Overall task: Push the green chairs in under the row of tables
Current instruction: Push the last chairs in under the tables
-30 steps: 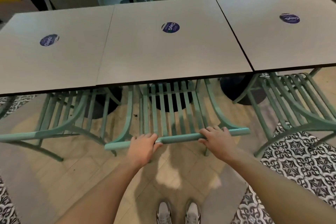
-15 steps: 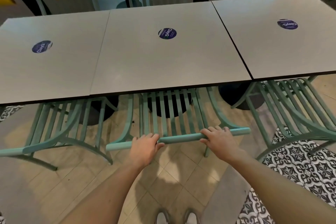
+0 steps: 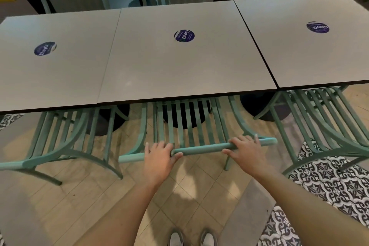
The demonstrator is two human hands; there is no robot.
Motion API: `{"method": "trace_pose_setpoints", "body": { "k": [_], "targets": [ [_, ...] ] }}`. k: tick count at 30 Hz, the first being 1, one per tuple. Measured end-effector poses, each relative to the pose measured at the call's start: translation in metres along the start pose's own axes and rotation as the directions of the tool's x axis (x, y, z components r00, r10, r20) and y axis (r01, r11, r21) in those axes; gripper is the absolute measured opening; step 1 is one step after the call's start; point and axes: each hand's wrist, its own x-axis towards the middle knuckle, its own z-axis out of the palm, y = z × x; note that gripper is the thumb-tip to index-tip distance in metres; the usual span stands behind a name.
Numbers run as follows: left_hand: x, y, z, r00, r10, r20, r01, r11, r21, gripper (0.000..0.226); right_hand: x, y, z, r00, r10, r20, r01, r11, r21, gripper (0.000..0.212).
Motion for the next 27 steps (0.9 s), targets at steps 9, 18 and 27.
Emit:
{"method": "trace_pose_setpoints", "body": {
  "k": [9, 18, 27],
  "targets": [
    [-0.011, -0.039, -0.030, 0.368, -0.799, 0.477, 0.332, -0.366, -0.869, 0.061, 0.003, 0.041, -0.003, 0.511, 0.657, 0.554, -0.303, -0.466, 0.832, 0.071],
    [0.006, -0.065, -0.016, 0.416, -0.707, 0.571, 0.338, -0.463, -0.819, 0.045, 0.022, 0.037, -0.002, 0.536, 0.603, 0.591, -0.257, -0.550, 0.795, 0.046],
    [0.006, -0.074, -0.015, 0.389, -0.730, 0.562, 0.377, -0.430, -0.820, 0.045, 0.018, 0.033, 0.002, 0.527, 0.603, 0.599, -0.257, -0.558, 0.789, 0.048]
  ]
}}
